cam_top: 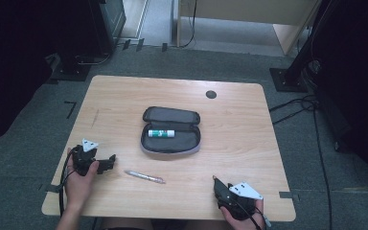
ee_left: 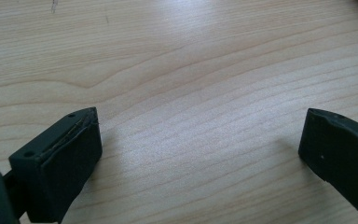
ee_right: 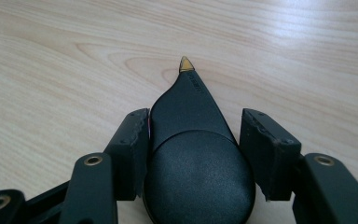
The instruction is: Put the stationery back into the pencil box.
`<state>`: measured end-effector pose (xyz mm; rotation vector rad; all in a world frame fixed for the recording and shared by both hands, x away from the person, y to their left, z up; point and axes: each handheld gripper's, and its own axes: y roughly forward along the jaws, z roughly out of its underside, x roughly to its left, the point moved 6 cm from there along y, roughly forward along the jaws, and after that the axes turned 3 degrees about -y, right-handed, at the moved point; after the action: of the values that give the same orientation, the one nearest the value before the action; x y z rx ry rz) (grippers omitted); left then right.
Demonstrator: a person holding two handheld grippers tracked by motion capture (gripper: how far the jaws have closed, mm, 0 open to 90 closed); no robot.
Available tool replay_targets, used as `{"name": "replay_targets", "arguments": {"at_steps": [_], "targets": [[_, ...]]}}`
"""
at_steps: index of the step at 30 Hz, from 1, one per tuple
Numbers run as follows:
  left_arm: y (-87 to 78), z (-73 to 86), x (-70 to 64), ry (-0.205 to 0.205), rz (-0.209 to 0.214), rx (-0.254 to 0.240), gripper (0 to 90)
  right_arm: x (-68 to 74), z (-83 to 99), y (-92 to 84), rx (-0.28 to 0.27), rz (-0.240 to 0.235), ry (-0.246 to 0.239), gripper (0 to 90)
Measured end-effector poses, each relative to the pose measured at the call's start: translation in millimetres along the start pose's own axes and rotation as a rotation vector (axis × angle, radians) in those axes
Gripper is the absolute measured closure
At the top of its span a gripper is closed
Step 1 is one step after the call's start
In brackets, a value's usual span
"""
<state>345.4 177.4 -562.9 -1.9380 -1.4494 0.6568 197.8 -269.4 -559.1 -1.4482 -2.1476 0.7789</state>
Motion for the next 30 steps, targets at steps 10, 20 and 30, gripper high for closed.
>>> {"name": "replay_targets", "arguments": {"at_steps": [10,20,30], "targets": [[0.0,0.0,0.0,0.000,0.000,0.000,0.0,5.8,-19.1,19.0,-0.006,-0.013,-0.020,45.0],[0.0,0.0,0.0,0.000,0.000,0.001,0.0,12.6,-36.0,37.5,-0.009,-0.037,-0.031,45.2],[0.0,0.0,0.0,0.001,0.000,0.001,0.0,11.5,-26.6,29.9,-0.001,-0.045,-0.042,39.4]]}}
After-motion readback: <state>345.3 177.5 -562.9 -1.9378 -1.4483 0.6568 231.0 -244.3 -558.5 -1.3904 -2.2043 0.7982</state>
